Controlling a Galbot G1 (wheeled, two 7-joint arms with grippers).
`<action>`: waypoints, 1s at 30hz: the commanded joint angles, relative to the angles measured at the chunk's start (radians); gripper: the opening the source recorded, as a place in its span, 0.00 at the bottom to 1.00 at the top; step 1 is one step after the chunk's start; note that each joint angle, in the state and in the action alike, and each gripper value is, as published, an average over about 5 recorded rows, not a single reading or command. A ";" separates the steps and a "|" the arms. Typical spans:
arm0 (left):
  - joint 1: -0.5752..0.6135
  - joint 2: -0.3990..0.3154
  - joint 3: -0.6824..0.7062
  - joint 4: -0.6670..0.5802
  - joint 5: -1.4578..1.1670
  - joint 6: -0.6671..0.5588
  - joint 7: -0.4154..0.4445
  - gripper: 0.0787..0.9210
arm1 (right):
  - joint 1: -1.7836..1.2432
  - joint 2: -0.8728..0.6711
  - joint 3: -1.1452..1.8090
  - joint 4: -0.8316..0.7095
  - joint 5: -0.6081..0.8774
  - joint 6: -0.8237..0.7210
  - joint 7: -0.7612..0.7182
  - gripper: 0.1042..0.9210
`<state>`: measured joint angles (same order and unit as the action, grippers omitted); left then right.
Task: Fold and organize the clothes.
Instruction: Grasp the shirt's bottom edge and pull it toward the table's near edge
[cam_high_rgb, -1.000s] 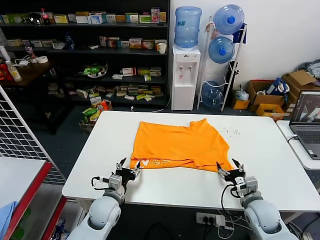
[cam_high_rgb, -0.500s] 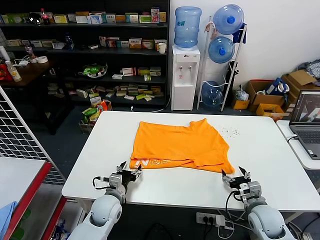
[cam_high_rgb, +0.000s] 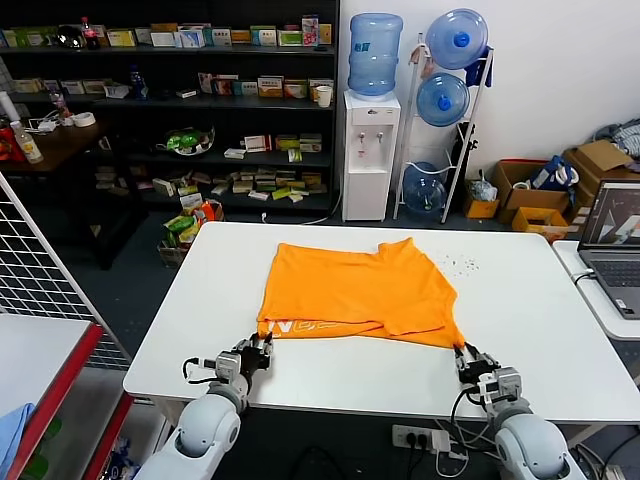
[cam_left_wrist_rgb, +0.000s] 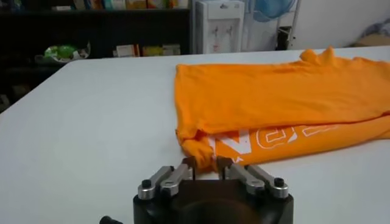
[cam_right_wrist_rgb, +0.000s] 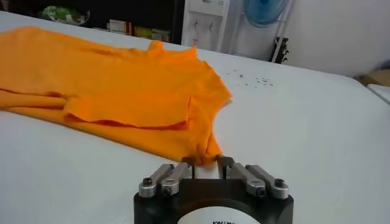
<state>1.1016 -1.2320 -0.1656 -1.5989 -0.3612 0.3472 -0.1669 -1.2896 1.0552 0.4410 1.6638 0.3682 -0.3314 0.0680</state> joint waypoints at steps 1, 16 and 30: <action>0.014 0.018 -0.003 -0.020 -0.010 0.003 0.002 0.23 | -0.022 -0.012 0.006 0.034 0.004 -0.008 0.002 0.15; 0.136 0.149 0.004 -0.237 -0.071 0.066 -0.032 0.03 | -0.266 -0.072 0.045 0.281 0.025 -0.079 0.056 0.03; 0.281 0.241 -0.032 -0.359 -0.092 0.142 -0.037 0.03 | -0.390 -0.079 0.095 0.367 0.024 -0.139 0.089 0.03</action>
<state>1.2842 -1.0493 -0.1824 -1.8612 -0.4446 0.4420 -0.2050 -1.5980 0.9814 0.5186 1.9650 0.3893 -0.4422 0.1425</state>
